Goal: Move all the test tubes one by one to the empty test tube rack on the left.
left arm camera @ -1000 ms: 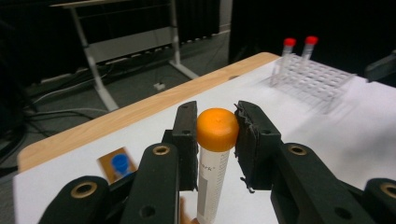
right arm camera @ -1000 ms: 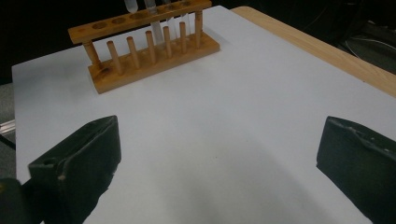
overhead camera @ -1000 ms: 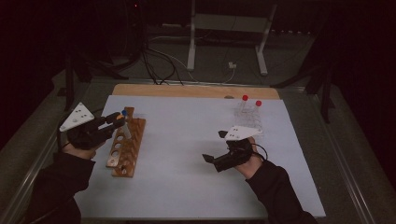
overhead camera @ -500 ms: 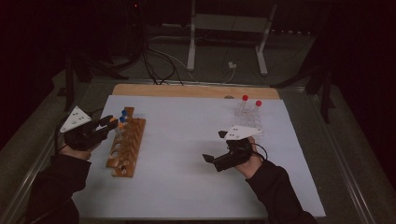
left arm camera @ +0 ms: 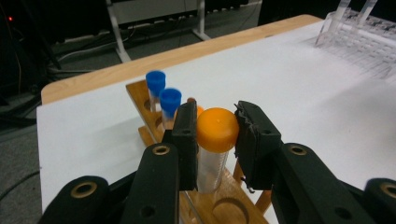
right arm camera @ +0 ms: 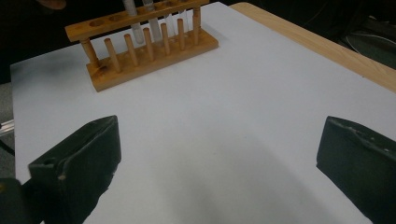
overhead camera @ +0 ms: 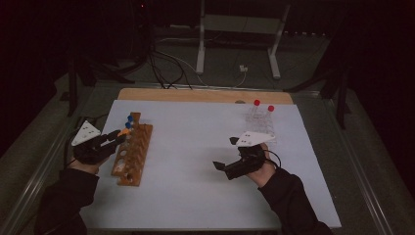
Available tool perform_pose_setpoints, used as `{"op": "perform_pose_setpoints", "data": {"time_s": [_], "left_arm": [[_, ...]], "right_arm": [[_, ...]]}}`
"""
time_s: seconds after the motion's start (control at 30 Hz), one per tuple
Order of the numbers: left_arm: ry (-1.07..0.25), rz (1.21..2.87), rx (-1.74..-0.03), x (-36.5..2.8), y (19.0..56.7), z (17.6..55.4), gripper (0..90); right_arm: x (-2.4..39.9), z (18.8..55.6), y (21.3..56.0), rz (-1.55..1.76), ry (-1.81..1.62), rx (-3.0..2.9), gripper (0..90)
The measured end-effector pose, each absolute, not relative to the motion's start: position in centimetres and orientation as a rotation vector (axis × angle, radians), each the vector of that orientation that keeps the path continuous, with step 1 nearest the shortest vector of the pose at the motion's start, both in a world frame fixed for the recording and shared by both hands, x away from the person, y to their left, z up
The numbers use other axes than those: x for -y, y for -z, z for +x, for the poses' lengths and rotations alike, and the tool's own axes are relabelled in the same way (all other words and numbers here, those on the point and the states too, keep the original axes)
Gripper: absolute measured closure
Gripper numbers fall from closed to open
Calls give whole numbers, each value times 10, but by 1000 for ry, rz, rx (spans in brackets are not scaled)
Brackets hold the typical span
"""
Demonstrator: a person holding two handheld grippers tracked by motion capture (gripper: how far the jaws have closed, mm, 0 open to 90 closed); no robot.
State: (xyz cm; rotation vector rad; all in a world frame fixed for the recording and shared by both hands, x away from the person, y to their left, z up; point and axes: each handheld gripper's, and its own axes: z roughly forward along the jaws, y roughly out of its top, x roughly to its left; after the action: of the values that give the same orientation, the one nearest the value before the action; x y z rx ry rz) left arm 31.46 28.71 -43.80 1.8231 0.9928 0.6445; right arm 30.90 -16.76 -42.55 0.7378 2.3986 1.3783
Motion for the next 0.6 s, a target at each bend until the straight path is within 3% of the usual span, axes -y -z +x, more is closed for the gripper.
{"op": "perform_pose_setpoints", "data": {"time_s": [0.6], "left_arm": [[-632,1868,-1024,-285,449,316,712]], "right_arm": [[168,309,425,740,-1382,-2401,0]]}}
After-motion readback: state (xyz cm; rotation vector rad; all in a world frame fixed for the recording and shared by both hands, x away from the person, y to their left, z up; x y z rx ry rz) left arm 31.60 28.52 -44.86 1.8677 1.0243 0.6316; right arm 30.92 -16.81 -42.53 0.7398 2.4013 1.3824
